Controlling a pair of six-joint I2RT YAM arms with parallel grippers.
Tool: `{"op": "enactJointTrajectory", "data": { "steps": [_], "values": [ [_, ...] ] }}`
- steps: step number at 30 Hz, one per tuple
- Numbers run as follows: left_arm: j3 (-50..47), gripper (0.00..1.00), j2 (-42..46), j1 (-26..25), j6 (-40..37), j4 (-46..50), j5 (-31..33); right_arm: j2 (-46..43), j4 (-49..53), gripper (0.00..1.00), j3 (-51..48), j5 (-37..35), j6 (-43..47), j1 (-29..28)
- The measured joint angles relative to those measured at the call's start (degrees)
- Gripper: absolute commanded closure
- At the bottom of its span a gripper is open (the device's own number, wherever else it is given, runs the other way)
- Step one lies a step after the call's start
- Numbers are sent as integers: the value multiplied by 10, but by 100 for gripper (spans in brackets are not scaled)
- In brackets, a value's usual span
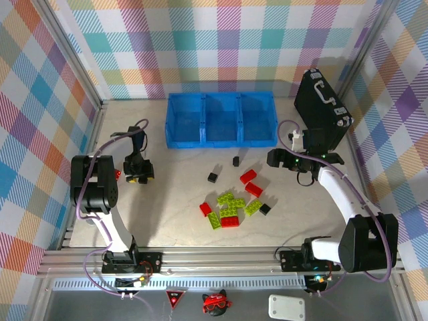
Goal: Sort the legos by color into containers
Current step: Pick up the lego from the middle-left of the table.
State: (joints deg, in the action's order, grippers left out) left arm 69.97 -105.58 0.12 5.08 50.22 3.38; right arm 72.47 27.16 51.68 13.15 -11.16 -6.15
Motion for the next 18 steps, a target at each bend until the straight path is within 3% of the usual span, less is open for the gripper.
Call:
{"op": "enactJointTrajectory", "data": {
  "steps": [18],
  "values": [
    [4, 62, -20, 0, 0, -11, -10, -1, 10, 7, 0, 0, 0, 0]
  ]
}}
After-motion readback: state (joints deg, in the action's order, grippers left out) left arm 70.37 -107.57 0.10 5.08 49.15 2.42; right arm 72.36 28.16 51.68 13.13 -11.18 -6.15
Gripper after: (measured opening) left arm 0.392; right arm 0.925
